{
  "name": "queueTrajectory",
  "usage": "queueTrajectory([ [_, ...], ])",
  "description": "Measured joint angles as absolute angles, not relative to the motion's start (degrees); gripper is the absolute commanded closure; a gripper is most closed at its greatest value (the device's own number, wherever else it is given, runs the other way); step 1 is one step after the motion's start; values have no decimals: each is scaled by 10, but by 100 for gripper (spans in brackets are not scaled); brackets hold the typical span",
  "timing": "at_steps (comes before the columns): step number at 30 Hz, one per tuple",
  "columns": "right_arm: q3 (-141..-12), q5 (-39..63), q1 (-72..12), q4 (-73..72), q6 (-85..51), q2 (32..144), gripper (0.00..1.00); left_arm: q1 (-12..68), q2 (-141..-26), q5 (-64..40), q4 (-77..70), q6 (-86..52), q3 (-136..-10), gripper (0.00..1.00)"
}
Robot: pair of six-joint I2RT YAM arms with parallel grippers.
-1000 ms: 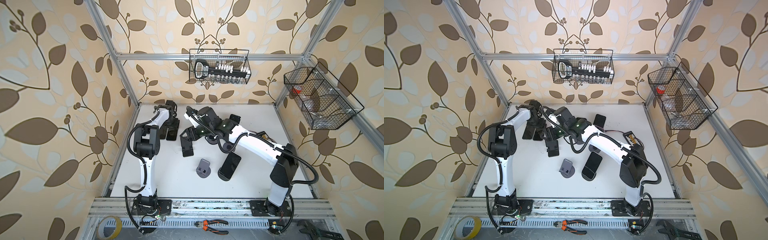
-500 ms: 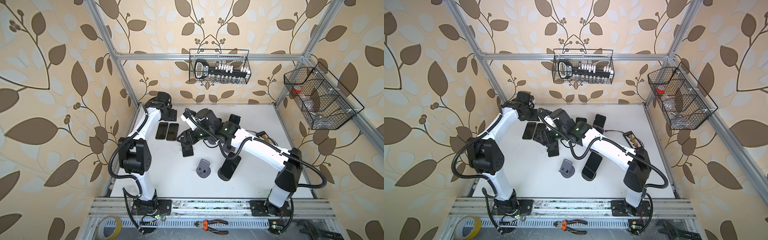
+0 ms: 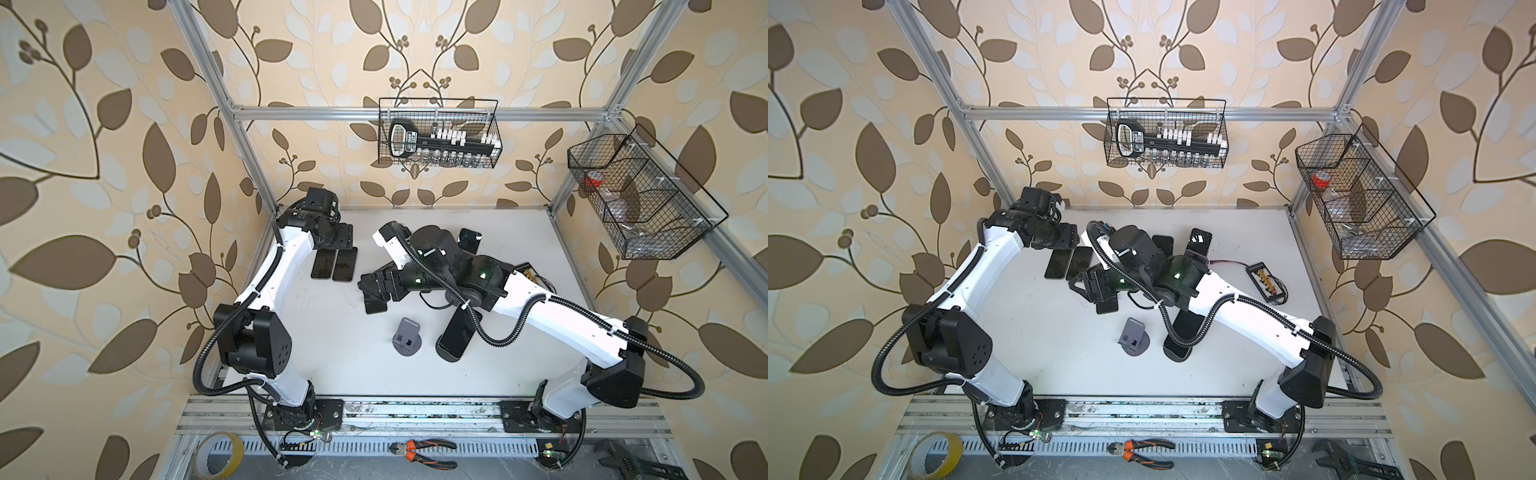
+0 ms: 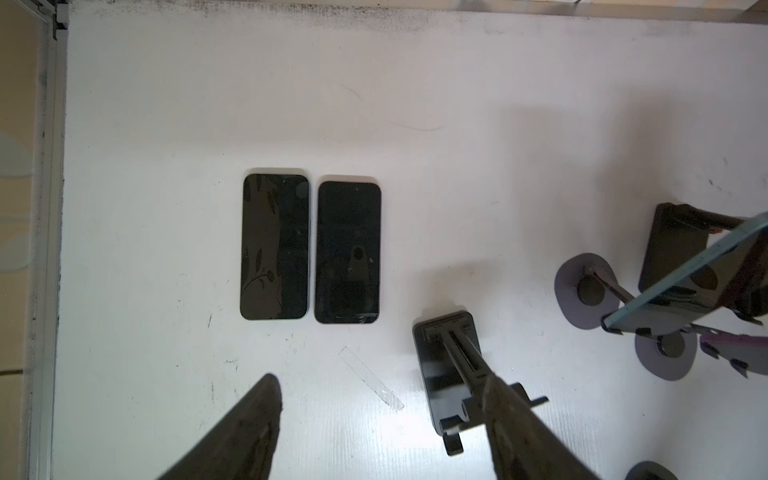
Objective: Remove the phone from the phone stand
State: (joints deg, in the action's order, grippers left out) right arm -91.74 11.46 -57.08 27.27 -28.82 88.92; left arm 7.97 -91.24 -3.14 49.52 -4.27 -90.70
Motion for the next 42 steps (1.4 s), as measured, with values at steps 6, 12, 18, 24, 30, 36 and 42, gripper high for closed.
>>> queueTrajectory([
  [6,-875,96,-585,273,-318,857,33,91,-861,-40,496,-46,-881,23],
  [12,-863,83,-592,273,-339,854,33,105,-848,-43,502,-48,-868,23],
  [18,-851,75,-593,272,-351,843,33,126,-848,-44,513,-50,-861,23],
  [24,-824,70,-594,273,-364,820,33,151,-836,-43,519,-51,-860,23],
  [30,-782,52,-596,263,-371,790,33,188,-803,-41,519,-55,-857,23],
  [36,-735,8,-596,255,-388,758,31,231,-760,-43,504,-50,-834,23],
  [42,-710,-68,-596,250,-421,726,31,256,-688,-52,477,-40,-771,23],
])
